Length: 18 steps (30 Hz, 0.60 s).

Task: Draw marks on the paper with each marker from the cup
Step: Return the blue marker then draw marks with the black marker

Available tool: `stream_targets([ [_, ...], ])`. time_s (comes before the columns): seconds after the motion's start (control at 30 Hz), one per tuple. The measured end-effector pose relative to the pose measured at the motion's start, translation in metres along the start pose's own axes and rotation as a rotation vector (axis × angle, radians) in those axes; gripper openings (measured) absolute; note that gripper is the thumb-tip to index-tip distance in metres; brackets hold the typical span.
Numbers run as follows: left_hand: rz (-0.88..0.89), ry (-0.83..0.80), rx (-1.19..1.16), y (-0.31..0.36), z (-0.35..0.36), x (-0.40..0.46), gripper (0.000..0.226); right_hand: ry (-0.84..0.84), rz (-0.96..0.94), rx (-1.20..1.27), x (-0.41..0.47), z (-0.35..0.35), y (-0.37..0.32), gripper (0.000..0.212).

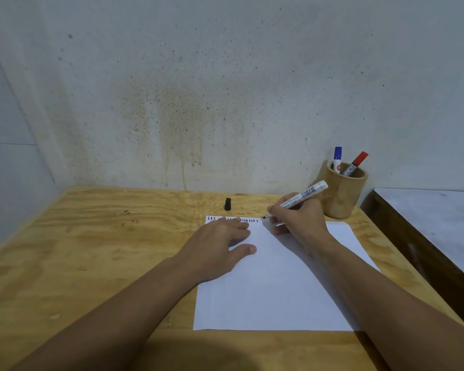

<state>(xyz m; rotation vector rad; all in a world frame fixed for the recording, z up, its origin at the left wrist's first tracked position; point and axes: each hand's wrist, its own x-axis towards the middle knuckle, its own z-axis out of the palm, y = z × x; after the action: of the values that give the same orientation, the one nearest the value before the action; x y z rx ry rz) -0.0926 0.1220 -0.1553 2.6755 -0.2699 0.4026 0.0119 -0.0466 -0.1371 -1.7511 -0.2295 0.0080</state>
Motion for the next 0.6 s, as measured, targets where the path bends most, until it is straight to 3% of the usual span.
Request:
stream_targets([
  [0.6,-0.038,0.048,-0.101,0.0081,-0.0025,-0.0043,0.038,-0.034,-0.095,-0.042,-0.0029,0.0006,0.0065,0.012],
])
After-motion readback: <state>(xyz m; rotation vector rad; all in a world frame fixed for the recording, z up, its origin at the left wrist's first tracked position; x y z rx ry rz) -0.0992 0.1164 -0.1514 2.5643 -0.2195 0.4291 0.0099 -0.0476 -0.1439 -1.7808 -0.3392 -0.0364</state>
